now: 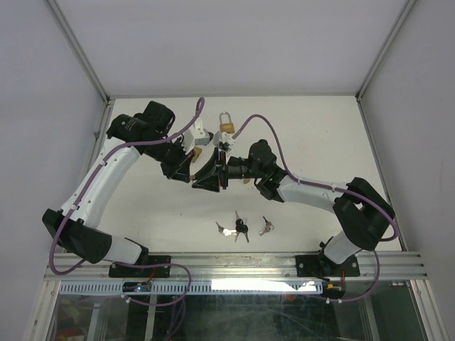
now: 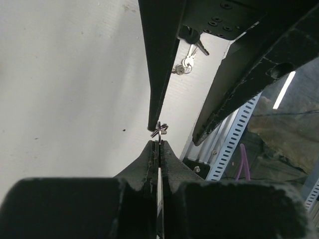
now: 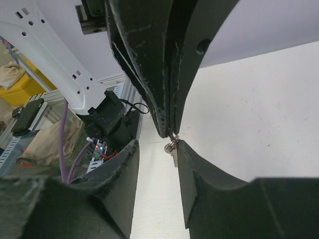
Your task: Unlock with the key
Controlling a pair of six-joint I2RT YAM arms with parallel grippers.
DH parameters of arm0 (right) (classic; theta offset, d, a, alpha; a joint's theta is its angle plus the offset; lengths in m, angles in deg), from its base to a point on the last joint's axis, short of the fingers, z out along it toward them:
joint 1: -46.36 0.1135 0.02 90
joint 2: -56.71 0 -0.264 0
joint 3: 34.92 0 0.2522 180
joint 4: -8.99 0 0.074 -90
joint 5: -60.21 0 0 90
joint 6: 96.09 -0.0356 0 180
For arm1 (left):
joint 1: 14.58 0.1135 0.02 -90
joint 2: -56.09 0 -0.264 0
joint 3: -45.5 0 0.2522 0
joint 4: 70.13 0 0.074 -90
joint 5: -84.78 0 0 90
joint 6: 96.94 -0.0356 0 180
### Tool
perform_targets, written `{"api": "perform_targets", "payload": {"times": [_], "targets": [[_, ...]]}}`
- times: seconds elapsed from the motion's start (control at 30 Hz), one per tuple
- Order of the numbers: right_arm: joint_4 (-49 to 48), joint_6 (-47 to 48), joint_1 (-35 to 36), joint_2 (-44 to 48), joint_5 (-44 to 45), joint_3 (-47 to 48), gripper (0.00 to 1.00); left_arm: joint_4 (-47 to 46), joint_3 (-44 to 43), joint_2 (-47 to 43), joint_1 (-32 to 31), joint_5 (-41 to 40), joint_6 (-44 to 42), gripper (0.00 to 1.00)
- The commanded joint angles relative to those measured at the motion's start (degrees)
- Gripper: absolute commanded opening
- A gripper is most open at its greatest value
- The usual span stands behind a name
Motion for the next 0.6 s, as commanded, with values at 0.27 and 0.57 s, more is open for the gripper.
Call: {"api": "perform_targets", "payload": {"times": [0.27, 0.57], "targets": [[-4.5, -1.0, 0.34, -0.57, -2.8, 3.82, 0.14, -0.36, -1.74, -2.26, -1.04, 2.76, -2.03, 0.0], [-4.92, -2.28, 0.28, -1.09, -4.12, 4.43, 0.0, -0.38, -1.73, -1.99, -1.61, 3.81, -2.03, 0.0]]}}
